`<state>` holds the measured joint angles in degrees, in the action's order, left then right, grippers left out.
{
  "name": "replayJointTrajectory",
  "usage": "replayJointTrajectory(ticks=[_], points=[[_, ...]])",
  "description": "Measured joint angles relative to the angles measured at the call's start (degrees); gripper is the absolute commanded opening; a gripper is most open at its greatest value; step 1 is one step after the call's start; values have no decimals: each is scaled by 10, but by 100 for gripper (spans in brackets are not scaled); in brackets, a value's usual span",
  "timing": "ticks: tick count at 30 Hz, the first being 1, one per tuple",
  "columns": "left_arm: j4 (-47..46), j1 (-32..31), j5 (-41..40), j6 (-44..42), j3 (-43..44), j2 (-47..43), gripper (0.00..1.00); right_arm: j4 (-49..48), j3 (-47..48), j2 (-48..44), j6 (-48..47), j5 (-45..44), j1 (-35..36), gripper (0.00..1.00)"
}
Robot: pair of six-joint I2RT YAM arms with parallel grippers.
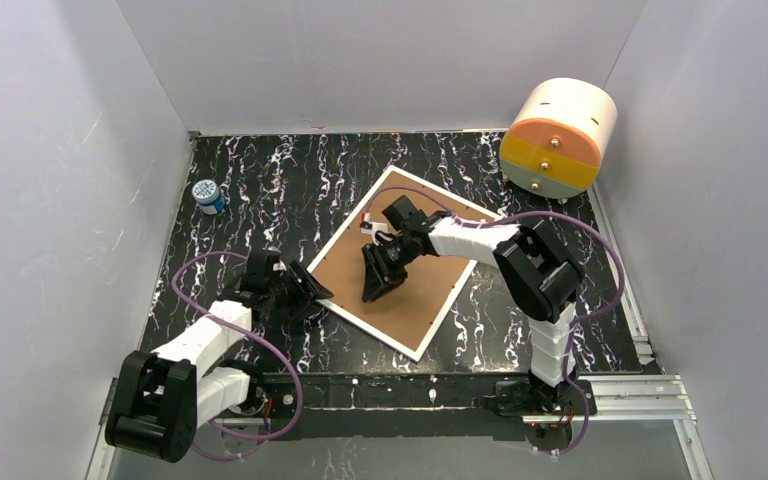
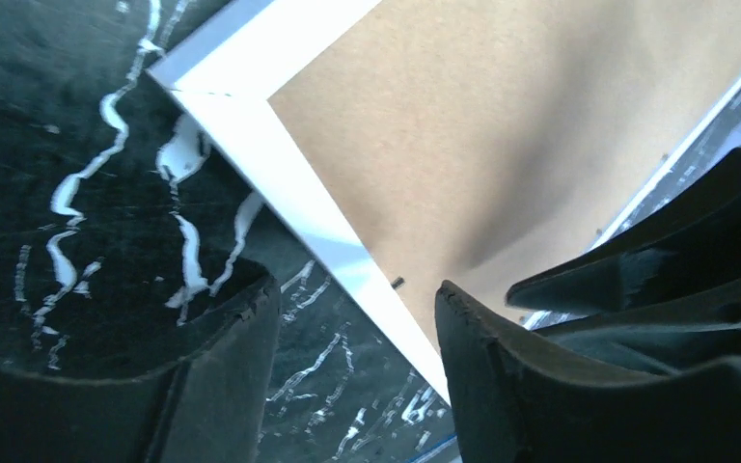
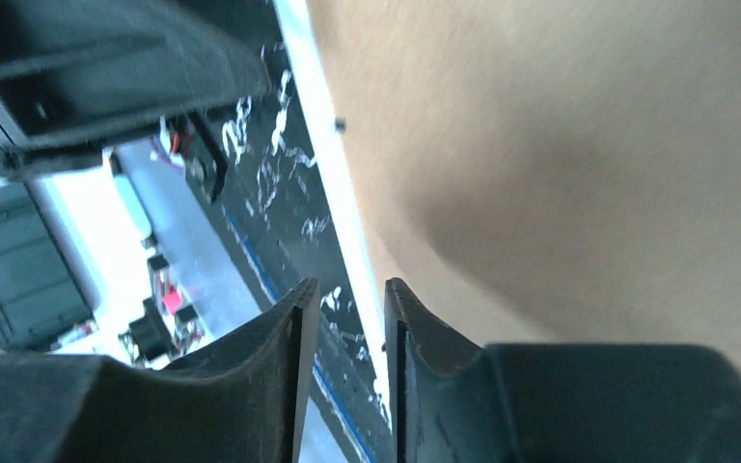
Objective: Put the photo into the frame
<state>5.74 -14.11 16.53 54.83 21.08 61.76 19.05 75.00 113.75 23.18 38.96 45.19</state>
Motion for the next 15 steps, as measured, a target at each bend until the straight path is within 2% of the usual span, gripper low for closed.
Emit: replayJointTrajectory(ticks=[5, 8, 12, 15], points=[[3, -2, 47, -30, 24, 13, 63, 0, -64, -37, -13, 46, 7, 31], [0, -8, 65, -35, 35, 26, 61, 1, -96, -45, -16, 66, 17, 34], [-1, -26, 68, -31, 37, 53, 54, 5, -111, -46, -24, 82, 26, 36], [7, -41, 66, -26, 39, 75, 42, 5, -122, -47, -26, 82, 26, 36]])
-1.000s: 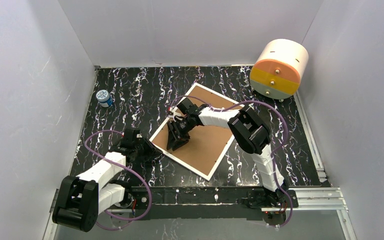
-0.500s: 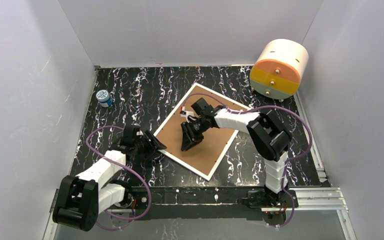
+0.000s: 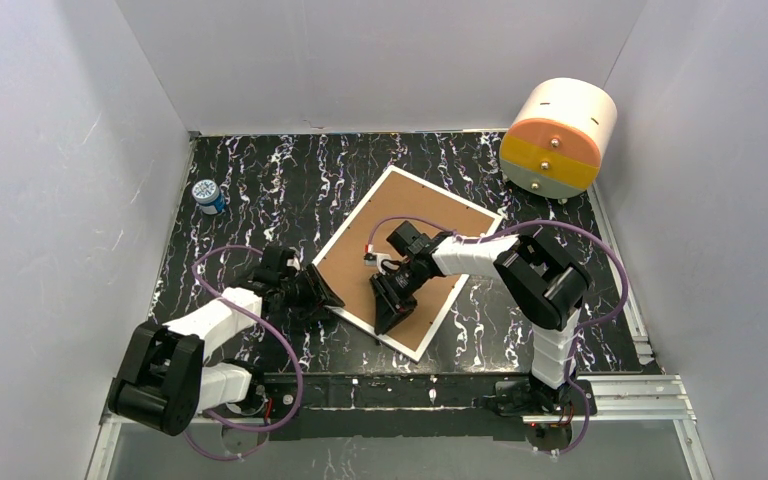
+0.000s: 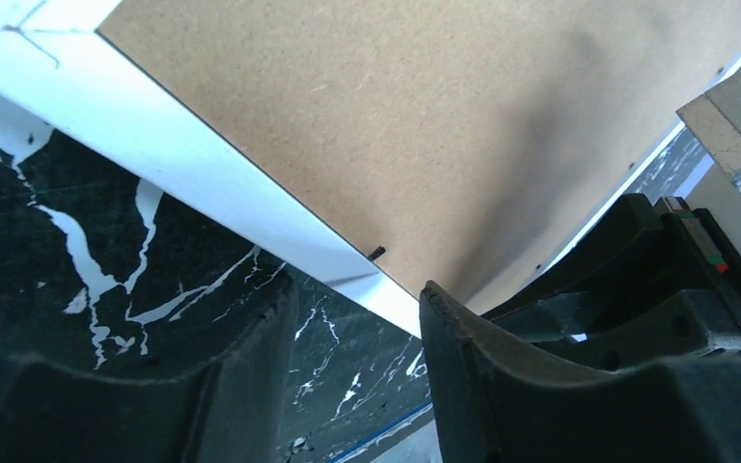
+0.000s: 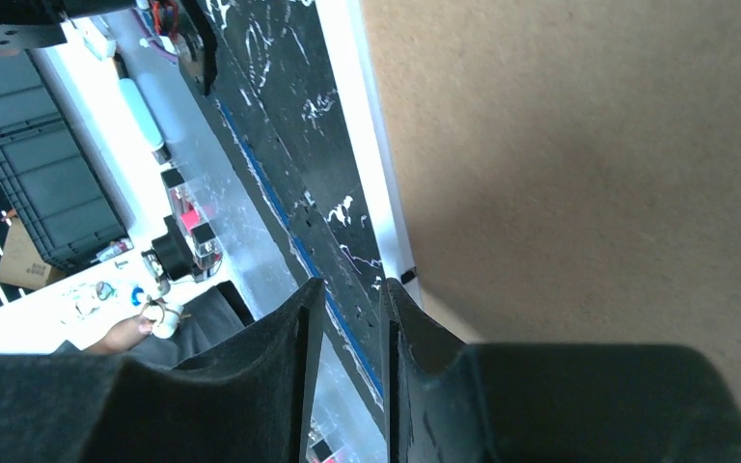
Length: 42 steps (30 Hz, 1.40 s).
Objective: Put the photo into the frame
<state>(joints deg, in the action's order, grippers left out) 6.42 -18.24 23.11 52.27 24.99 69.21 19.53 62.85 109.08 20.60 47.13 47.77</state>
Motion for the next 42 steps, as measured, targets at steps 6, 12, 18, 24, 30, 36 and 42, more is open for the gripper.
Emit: replayJointTrajectory(ticks=[6, 12, 18, 24, 30, 36, 42], points=[[34, -6, -37, 9, 8, 5, 32, 2, -7, 0, 0, -9, 0, 34], [58, -7, -58, 8, 19, 9, 30, 2, -7, 0, 2, -19, 0, 34], [67, -7, -66, 4, 22, 9, 30, 3, -7, 0, 12, -27, 0, 34], [75, -7, -70, -4, 26, 9, 30, 12, 0, 4, 20, -33, 0, 37], [78, -7, -70, -12, 29, 13, 29, 17, 12, 17, 23, -32, -4, 37], [78, -7, -70, -15, 30, 15, 29, 22, 15, 25, 28, -25, -8, 37], [81, -7, -70, -19, 32, 16, 29, 23, 15, 28, 27, -21, -11, 37]])
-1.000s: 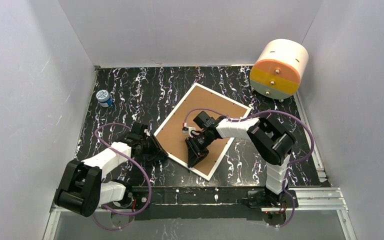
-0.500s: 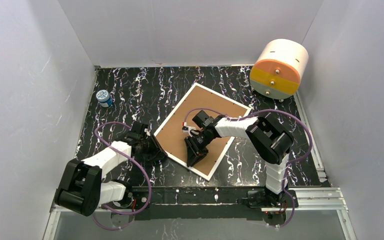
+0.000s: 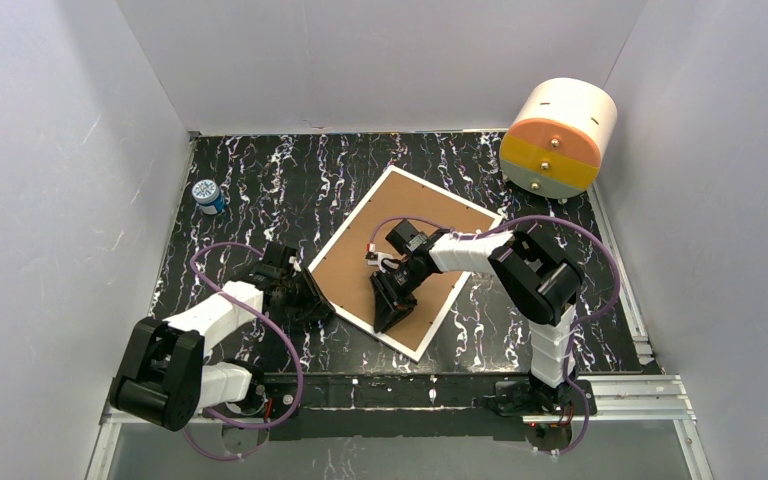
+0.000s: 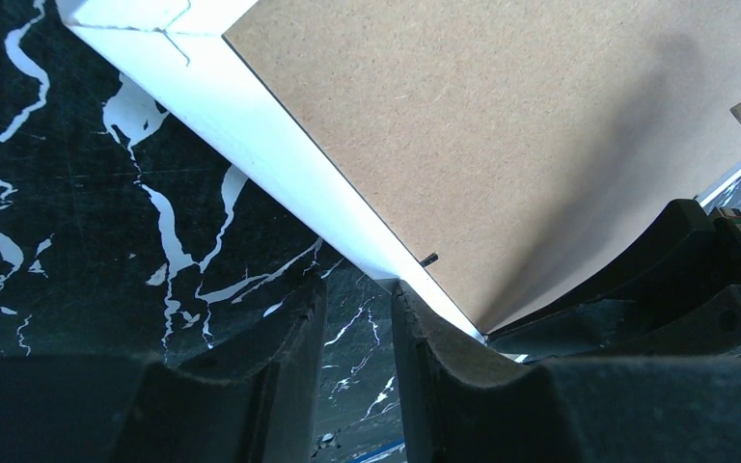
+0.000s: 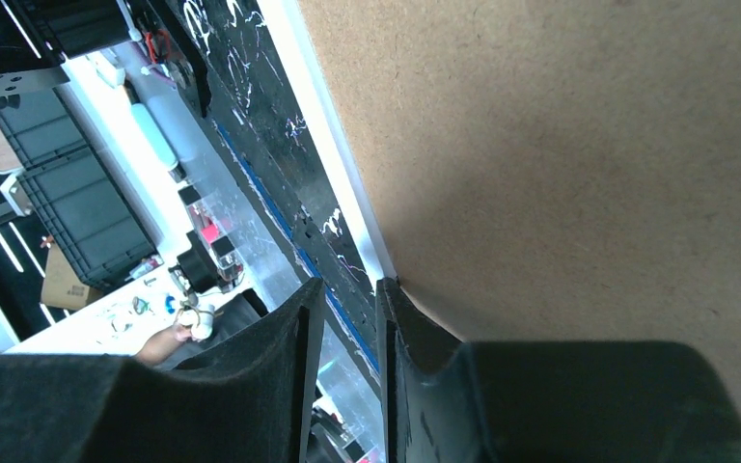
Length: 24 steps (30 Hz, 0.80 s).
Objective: Put the photo into the frame
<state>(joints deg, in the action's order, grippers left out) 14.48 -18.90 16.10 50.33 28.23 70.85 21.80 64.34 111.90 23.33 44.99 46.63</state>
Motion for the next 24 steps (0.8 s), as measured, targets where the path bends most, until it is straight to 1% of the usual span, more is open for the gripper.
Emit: replayJointTrajectory(ticks=[5, 8, 16, 18, 21, 24], points=[[0, 0, 0, -2, 0, 0, 29, -2, -1, 0, 0, 0, 0, 39], [1, 0, 0, -4, 1, 1, 29, -7, -2, 2, -1, -11, -3, 44], [11, 0, 0, -13, 12, 12, 29, -17, -4, 3, 14, 5, -15, 57], [14, 0, 0, -15, 16, 15, 30, -19, -5, -1, 18, 5, -16, 59], [23, -1, -2, -23, 24, 19, 33, -15, -5, -12, 21, -12, -16, 60], [37, -1, -17, -40, 40, 20, 40, 5, 3, -31, 22, -61, -19, 63]])
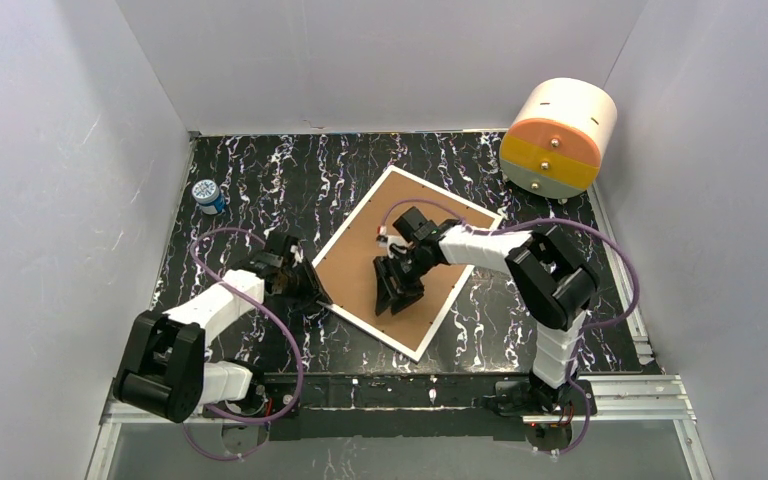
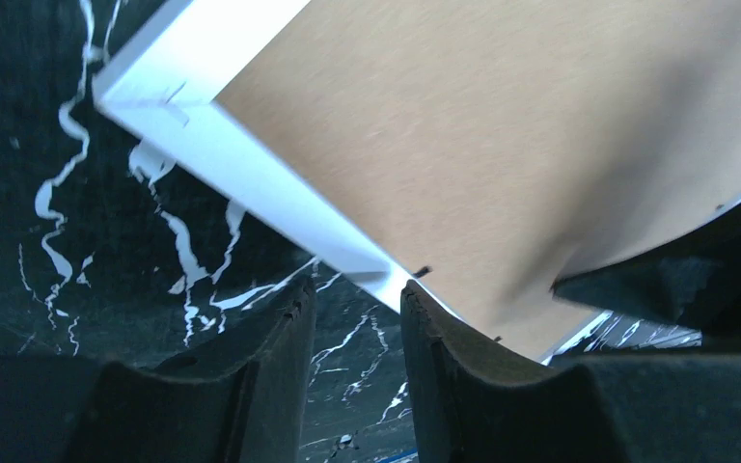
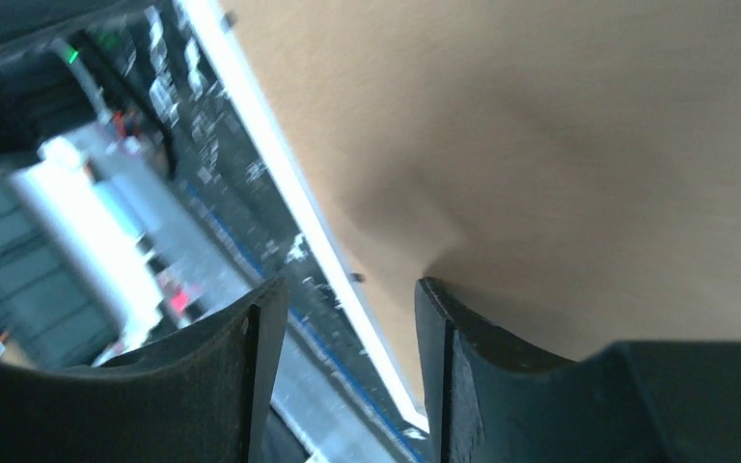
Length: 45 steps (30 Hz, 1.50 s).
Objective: Put the photo into the frame
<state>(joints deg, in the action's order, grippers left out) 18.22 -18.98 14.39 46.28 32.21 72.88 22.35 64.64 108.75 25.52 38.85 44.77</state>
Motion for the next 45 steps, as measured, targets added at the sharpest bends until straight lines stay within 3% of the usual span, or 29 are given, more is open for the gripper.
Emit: replayJointTrajectory(ticks=[4, 10, 13, 16, 22, 31, 38, 42, 45], points=[[28, 0, -15, -34, 66, 1, 59, 30, 31, -35, 2, -142, -25, 69], [32, 1, -33, -104, 212, 25, 81, 70, 83, -96, 38, -348, -63, 88], [35, 2, -56, -138, 259, 62, 85, 99, 82, -131, 70, -421, -85, 91], [37, 5, -76, -173, 293, 119, 85, 117, 48, -168, 102, -460, -138, 91], [40, 7, -122, -231, 325, 216, 78, 140, -57, -207, 133, -463, -256, 78], [49, 22, -150, -288, 353, 277, 73, 121, -90, -182, 140, -400, -271, 72], [49, 44, -131, -291, 356, 301, 62, 98, -78, -130, 140, -373, -280, 50], [43, 50, -108, -284, 339, 301, 59, 87, -69, -120, 127, -361, -279, 38], [41, 52, -85, -280, 331, 299, 60, 87, -63, -117, 108, -355, -279, 35]])
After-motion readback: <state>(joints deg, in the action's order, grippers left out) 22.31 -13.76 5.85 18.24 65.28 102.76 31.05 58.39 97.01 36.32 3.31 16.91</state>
